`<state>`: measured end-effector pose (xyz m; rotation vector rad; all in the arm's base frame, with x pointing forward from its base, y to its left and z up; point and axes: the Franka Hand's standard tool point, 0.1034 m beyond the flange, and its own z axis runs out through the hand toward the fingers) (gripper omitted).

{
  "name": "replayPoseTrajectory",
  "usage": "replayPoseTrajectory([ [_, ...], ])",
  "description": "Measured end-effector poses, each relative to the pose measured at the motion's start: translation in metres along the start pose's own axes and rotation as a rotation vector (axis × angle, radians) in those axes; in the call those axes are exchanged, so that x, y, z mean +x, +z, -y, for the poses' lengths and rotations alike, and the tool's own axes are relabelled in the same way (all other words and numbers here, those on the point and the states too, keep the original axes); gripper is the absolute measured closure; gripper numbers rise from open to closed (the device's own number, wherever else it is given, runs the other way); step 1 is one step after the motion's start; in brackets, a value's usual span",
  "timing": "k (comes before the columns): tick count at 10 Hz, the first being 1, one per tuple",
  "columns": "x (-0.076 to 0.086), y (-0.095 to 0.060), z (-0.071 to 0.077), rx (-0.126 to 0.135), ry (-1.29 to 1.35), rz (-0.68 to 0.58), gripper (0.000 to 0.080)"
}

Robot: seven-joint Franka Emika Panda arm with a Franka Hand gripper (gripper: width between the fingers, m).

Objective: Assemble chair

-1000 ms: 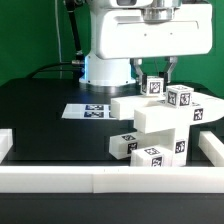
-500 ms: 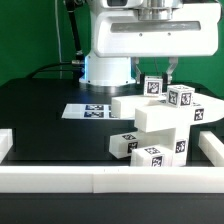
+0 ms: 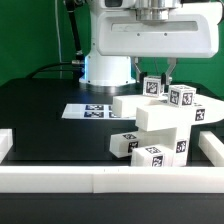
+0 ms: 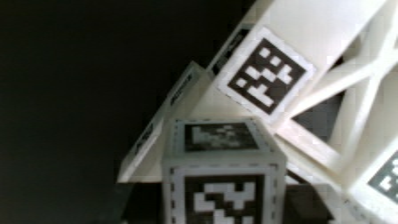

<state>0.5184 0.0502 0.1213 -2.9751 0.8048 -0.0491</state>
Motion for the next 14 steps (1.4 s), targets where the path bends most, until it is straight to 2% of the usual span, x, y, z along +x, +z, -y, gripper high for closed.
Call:
replayPoseTrajectory([
  [7,-0.0022,0.0002,0.0032,0.013,0.401,0.01,0.0515],
  [9,-0.0024,0.0002,0.0035,0.013,0.397,0.01,0.0506],
  [10,-0.0022,0.0002,0.0036,0.013,0.372,0.009,0.033],
  [11,-0.0019,0.0001,0.0047,0.01,0.343,0.007,0.0193],
  [14,-0.003,0.0004,0.0067,0.004,0.097,0.001,0.0152],
])
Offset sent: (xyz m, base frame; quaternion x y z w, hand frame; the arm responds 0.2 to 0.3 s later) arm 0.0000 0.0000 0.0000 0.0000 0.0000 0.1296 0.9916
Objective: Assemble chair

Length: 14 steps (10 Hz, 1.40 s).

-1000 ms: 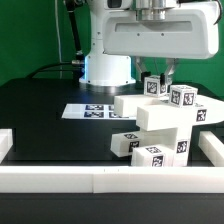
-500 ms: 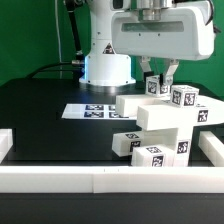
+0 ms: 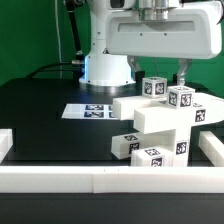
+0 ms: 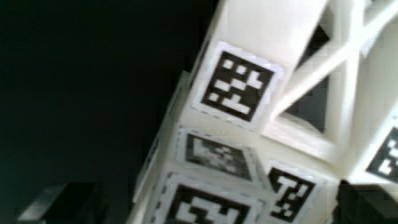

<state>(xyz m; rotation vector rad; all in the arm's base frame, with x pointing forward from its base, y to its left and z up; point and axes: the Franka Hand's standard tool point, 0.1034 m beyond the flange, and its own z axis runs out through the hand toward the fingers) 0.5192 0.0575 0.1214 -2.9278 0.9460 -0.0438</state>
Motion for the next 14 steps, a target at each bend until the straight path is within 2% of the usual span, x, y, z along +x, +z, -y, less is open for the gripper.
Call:
replayPoseTrajectory([
  [12,0.0001,0.0034,-0.0029,-0.005,-0.802,0.005,0.0151],
  [13,0.0004,0.0034,-0.0032,-0.005,-0.829,0.005,0.0272],
  [14,0.0004,0.0034,-0.0032,-0.004,-0.823,0.005,0.0272],
])
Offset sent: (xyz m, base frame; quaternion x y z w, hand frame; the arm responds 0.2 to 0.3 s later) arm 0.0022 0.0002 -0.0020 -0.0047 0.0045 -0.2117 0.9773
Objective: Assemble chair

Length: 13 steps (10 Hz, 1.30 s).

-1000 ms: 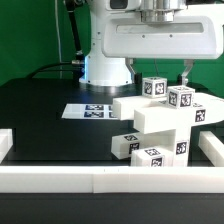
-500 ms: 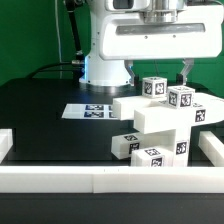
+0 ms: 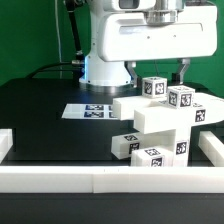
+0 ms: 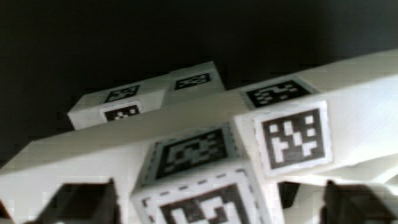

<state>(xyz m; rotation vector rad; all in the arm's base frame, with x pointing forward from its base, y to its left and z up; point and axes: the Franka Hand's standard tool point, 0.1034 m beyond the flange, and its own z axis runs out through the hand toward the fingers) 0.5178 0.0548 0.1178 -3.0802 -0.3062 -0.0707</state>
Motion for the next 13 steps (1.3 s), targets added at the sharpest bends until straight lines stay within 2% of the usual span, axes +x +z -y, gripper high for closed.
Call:
replayPoseTrajectory([
  [1,0.0,0.0,0.0,0.0,0.0,0.0,0.0412],
  [2,0.0,0.0,-0.0001,0.0,0.0,0.0,0.0517],
  [6,0.0,0.0,-0.0001,0.0,0.032,0.0,0.0515],
  [13,0.0,0.0003,0.0013,0.003,0.572,0.001,0.0514],
])
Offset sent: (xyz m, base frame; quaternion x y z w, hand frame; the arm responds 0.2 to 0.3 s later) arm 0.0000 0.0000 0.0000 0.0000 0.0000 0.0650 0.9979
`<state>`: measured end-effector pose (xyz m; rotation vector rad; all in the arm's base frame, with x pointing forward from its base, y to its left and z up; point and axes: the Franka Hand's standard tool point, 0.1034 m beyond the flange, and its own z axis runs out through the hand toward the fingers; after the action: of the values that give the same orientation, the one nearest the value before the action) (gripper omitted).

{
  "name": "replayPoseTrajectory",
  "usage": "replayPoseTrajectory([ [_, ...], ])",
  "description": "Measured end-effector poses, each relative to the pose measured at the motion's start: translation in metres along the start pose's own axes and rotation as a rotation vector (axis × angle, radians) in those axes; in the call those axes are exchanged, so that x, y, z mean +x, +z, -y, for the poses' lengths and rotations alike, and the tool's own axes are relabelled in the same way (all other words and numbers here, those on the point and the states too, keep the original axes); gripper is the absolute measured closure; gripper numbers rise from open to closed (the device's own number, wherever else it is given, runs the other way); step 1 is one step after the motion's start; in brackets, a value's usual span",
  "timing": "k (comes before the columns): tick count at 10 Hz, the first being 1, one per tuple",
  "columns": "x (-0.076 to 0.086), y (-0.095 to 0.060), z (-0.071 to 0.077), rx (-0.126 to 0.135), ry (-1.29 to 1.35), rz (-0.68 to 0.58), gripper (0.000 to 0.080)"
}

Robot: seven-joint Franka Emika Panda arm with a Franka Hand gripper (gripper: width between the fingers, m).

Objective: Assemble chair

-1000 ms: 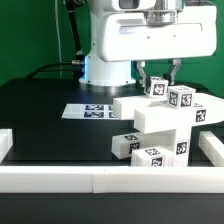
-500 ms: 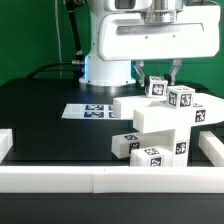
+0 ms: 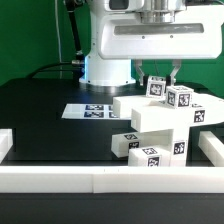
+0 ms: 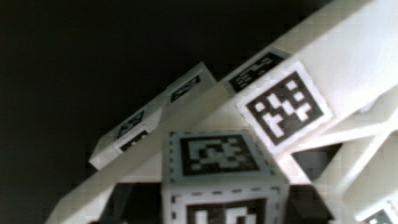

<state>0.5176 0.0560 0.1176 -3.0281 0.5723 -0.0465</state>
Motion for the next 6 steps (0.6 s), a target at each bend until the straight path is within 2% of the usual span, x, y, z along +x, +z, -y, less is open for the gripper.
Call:
replayPoseTrajectory([
  [4,-0.0004,0.0003,0.0005,0.0,0.148,0.001,0.0514],
  [5,-0.0004,0.0003,0.0005,0.0,0.131,0.001,0.0413],
  [6,-0.0004,0.0003,0.0006,-0.001,0.108,0.0,0.0266],
])
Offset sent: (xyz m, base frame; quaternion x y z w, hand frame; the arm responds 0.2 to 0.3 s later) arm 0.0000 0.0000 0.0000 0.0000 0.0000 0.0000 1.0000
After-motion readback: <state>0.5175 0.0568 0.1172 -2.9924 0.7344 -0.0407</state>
